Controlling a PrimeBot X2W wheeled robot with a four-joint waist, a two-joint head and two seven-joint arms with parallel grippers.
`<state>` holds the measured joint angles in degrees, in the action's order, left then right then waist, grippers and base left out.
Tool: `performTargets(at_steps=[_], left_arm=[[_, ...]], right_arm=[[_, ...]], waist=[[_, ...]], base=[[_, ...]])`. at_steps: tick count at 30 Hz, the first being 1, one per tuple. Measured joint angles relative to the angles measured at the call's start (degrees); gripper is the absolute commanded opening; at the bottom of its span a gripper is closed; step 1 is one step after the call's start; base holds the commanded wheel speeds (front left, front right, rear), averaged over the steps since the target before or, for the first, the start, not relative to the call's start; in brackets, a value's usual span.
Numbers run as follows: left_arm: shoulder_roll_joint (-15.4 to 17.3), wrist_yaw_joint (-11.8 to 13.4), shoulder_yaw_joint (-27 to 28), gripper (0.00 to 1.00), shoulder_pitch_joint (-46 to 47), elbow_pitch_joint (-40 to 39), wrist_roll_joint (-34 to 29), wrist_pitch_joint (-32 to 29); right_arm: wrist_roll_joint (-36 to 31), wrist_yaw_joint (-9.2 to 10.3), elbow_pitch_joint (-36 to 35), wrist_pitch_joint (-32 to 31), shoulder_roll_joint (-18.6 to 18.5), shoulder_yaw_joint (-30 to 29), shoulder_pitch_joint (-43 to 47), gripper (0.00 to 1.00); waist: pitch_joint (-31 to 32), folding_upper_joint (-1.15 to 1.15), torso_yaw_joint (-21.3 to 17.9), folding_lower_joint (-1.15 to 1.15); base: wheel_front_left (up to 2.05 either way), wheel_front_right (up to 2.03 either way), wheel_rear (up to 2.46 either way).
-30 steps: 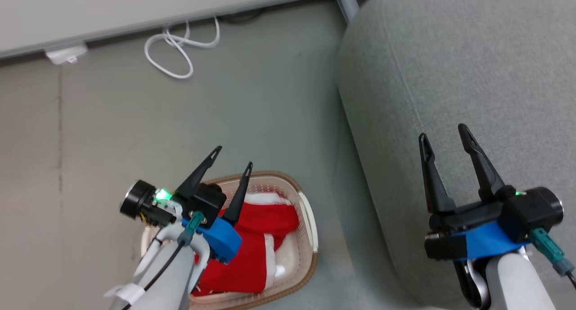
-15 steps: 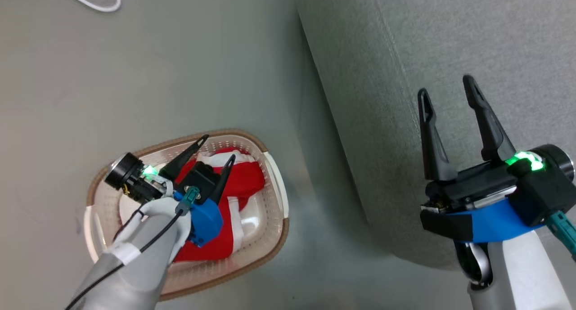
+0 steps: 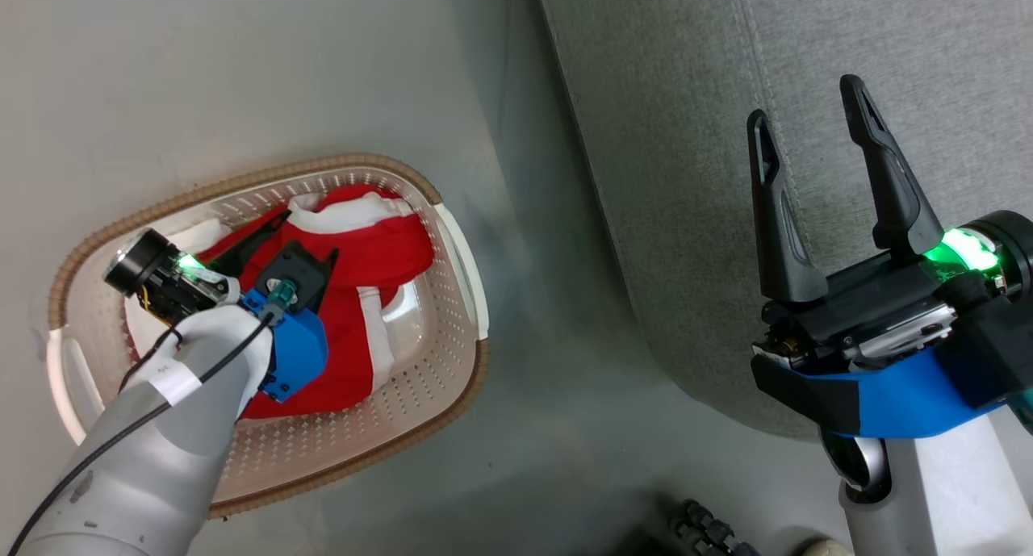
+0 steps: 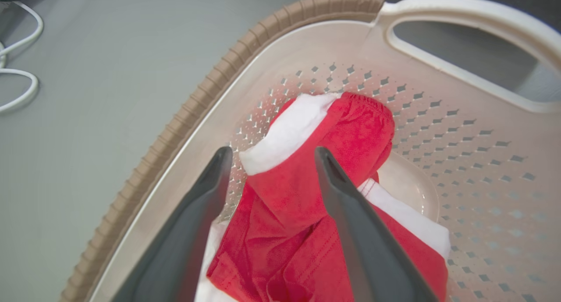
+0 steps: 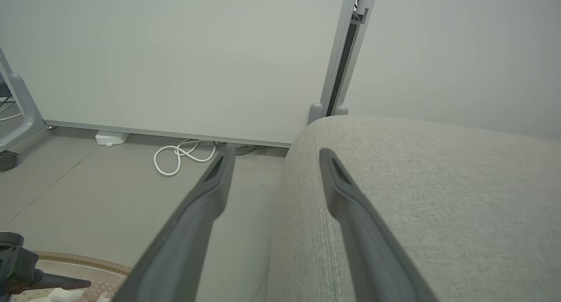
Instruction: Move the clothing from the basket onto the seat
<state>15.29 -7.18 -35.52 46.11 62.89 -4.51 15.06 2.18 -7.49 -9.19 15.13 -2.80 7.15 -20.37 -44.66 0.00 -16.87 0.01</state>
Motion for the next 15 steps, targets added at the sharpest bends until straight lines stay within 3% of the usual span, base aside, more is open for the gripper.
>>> performTargets(at_steps=[15], left_arm=[[-0.58, -0.25, -4.08, 1.0, 6.61, 7.24, 5.91, 0.01]], right_arm=[[-0.09, 0.0, -2.88, 0.0, 0.0, 0.29, -0.54, 1.0]], waist=[[-7.68, 0.0, -0.94, 0.0]], base=[[0.0, 0.0, 0.0]])
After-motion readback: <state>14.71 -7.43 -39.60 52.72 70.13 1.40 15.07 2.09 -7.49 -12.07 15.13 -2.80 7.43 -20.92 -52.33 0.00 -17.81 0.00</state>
